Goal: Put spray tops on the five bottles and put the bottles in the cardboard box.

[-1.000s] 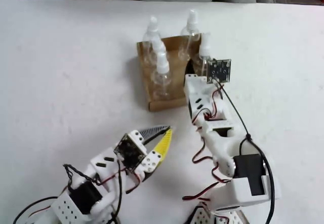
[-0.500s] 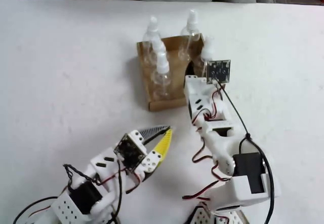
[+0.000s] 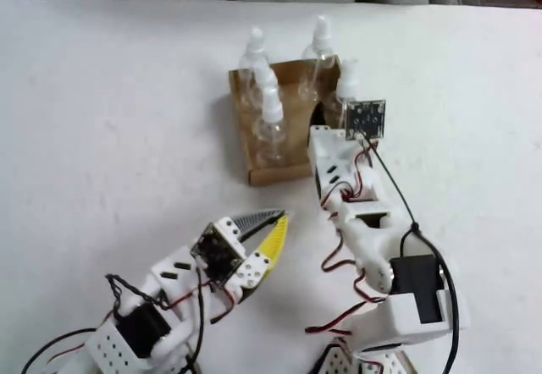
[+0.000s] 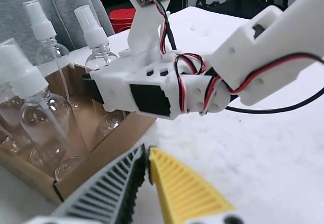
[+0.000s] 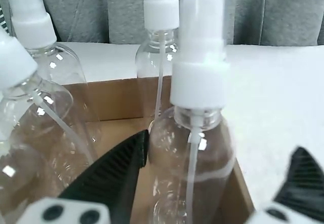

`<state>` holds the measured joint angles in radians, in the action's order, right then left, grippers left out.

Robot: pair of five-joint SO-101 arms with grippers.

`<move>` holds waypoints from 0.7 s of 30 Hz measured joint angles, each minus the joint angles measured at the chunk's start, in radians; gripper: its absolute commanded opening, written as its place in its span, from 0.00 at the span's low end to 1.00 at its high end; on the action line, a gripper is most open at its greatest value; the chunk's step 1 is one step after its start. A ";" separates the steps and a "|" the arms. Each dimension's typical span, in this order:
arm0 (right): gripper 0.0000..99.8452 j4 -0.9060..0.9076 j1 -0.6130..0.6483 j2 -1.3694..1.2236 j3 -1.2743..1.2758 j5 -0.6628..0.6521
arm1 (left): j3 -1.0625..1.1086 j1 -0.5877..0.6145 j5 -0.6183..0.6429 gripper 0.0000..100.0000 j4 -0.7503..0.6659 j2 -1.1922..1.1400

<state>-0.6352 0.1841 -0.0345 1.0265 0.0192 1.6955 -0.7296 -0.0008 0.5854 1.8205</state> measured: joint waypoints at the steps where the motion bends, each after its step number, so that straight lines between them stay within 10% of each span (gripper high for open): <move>1: 0.42 0.000 0.005 0.000 0.000 0.000 | 0.000 0.000 0.000 0.02 0.000 0.000; 21: 0.42 0.023 0.017 0.083 0.000 0.049 | 0.000 0.000 0.000 0.02 0.000 0.000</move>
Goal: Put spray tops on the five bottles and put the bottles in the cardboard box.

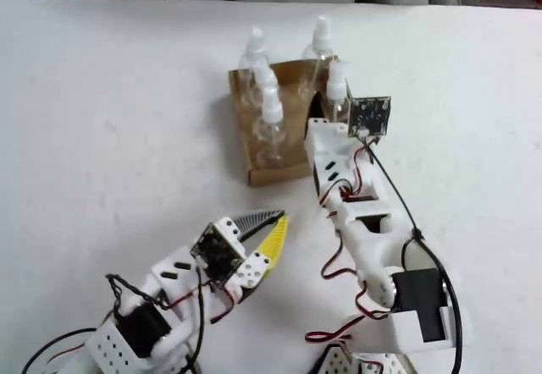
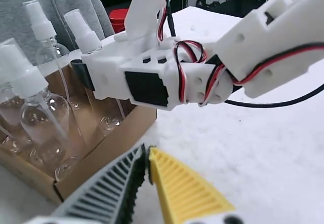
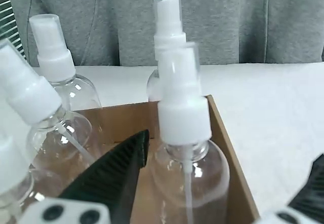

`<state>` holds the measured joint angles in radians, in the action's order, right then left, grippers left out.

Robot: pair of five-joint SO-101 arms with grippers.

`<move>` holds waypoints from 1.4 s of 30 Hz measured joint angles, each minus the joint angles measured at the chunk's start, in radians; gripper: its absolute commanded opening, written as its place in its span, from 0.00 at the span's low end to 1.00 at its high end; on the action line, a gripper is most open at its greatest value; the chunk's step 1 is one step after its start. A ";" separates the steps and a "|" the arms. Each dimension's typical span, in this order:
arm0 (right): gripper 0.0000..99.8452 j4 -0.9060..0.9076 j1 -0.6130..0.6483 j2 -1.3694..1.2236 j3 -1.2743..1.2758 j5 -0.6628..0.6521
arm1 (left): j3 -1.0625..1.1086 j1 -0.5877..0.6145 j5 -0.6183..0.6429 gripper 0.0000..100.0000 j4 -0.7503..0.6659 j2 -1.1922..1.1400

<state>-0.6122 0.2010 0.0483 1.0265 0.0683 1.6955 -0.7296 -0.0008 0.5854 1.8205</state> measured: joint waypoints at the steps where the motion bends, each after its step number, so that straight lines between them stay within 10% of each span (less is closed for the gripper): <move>1: 0.42 0.000 0.002 0.000 0.000 0.000 | 0.000 0.000 0.000 0.02 0.000 0.000; 20: 0.42 0.066 0.002 0.318 0.000 0.009 | 0.000 0.000 -0.035 0.02 0.014 0.000; 42: 0.06 1.174 -0.110 1.211 0.002 0.009 | 0.000 0.422 -0.097 0.02 0.238 0.000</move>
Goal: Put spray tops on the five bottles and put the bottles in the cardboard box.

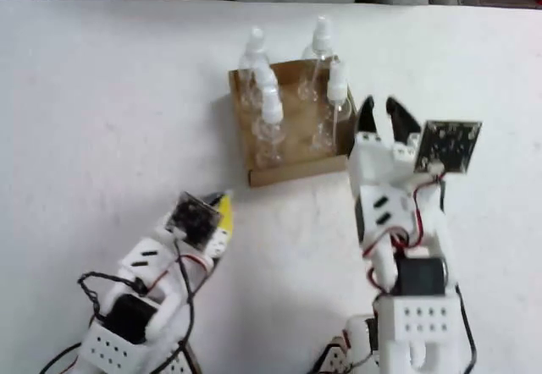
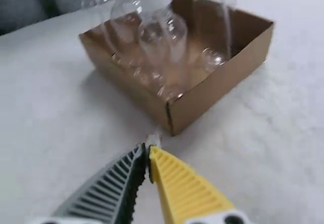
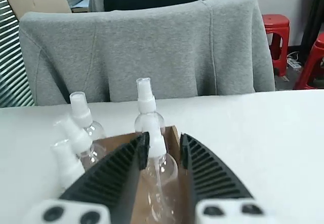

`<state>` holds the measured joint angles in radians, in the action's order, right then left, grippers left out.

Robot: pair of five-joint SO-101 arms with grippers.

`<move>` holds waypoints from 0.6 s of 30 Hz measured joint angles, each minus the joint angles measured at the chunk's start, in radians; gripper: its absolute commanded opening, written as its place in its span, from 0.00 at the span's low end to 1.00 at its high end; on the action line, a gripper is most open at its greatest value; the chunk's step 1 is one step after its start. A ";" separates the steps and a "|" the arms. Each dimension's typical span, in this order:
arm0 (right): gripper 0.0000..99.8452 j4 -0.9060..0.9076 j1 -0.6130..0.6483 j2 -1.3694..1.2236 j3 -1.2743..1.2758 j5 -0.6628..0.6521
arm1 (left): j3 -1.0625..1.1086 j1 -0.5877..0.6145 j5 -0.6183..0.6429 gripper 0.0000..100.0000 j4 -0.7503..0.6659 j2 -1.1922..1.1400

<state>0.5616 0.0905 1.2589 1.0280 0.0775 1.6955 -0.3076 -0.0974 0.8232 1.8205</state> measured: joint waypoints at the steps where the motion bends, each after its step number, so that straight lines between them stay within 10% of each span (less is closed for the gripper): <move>1: 0.06 0.051 0.000 0.041 0.006 0.000 | 0.000 0.040 0.000 0.02 0.021 0.000; 8: 0.06 0.230 0.002 0.364 0.178 0.000 | 0.000 0.269 0.000 0.02 0.084 0.000; 18: 0.06 0.394 0.002 0.519 0.379 0.000 | 0.000 0.285 0.000 0.02 0.172 0.000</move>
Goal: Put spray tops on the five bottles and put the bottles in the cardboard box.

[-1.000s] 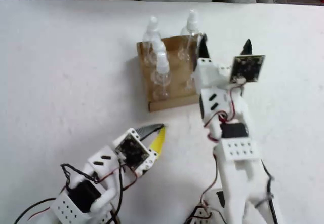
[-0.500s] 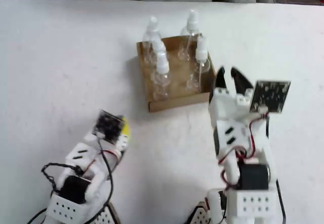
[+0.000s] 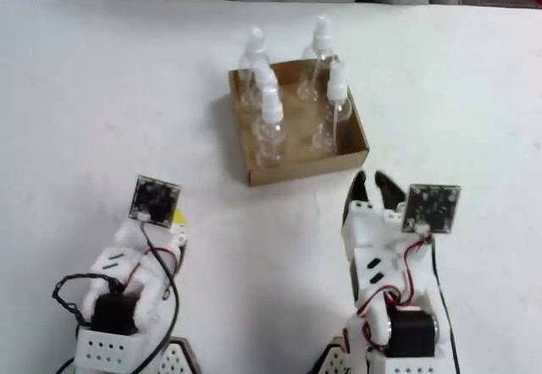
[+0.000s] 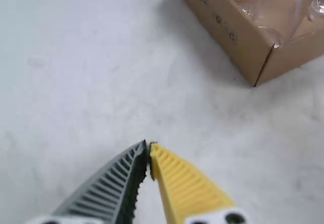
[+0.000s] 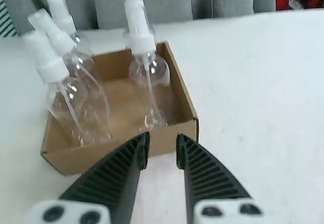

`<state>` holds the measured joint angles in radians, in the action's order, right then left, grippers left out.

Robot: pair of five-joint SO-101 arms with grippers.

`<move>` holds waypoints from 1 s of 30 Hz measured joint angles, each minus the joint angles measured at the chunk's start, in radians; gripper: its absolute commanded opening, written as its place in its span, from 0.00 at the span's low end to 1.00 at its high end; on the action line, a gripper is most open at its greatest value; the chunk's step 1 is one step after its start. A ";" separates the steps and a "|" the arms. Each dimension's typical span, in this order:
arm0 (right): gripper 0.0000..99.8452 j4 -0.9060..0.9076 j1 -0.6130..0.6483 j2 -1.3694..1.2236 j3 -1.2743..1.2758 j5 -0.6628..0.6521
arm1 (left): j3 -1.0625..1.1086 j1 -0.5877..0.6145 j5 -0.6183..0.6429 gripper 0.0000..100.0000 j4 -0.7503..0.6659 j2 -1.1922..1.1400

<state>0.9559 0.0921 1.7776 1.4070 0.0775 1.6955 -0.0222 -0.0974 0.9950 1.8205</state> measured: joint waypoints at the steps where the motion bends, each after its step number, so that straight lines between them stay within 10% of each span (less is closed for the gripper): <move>1: 0.06 0.011 0.000 0.003 0.021 0.000 | 0.000 0.000 0.000 0.02 0.000 0.000; 30: 0.06 0.304 -0.035 0.018 0.275 0.000 | 0.000 0.084 -0.006 0.02 0.227 0.000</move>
<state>1.2597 0.0568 1.7960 1.6817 0.0775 1.6955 0.0621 -0.1036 1.2221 1.8205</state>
